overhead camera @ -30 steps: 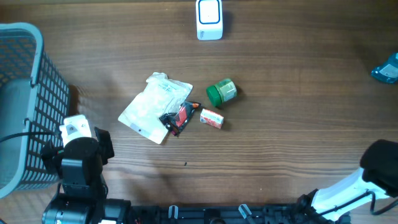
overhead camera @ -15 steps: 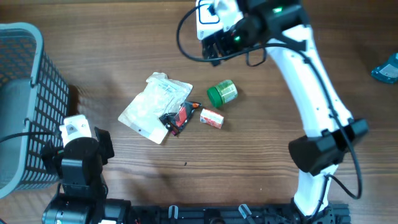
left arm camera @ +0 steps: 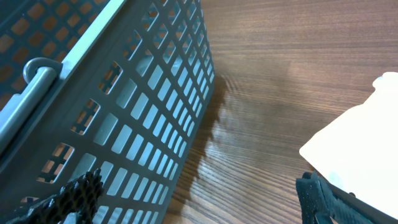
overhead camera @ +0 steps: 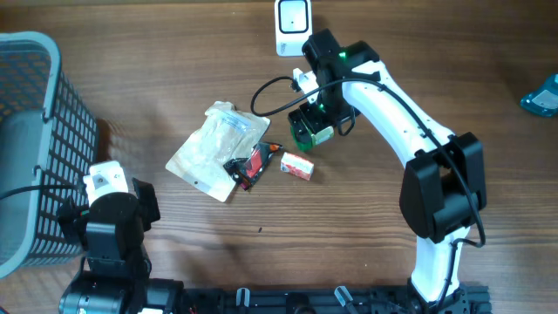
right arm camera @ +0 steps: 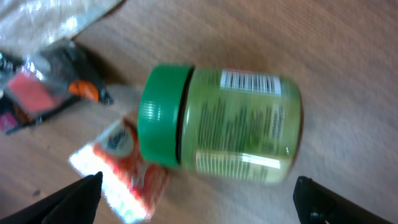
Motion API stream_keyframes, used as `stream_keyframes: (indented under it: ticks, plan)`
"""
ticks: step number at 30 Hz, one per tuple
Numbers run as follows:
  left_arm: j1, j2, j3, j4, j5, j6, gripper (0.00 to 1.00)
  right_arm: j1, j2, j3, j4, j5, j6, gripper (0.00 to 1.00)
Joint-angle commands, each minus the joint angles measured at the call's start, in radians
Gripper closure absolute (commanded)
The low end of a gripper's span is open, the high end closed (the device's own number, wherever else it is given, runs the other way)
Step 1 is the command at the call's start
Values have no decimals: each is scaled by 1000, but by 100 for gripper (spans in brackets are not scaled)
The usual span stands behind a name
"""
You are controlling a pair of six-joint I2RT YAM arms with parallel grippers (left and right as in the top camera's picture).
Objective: Scan the item barcode
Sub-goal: 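Reach the right gripper back to the green-lidded tin, then grasp the green-lidded tin with the right gripper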
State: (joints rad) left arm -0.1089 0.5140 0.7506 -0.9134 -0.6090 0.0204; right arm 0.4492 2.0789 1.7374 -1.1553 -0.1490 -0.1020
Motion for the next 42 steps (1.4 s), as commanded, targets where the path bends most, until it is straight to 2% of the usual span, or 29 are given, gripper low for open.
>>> stream_keyframes:
  ticks: [1,10,12,13,18,21,34,42]
  plan:
    - [7,-1,3,3,-10,0,0,6,12,-52,60,-7,12,0]
    - [7,-1,3,3,-10,1,0,6,12,-61,115,2,14,0]
    - [7,-1,3,3,-10,1,0,6,12,-61,119,87,121,0]
    - [7,-1,3,3,-10,1,0,6,12,-61,112,109,129,0]
    - [7,-1,3,3,-10,1,0,6,12,-61,103,91,122,0]
    - [7,-1,3,3,-10,1,0,6,12,-61,103,10,77,0]
    - [7,-1,3,3,-10,1,0,64,12,-61,113,13,76,0]
    - [7,-1,3,3,-10,1,0,82,12,-61,145,82,104,0]
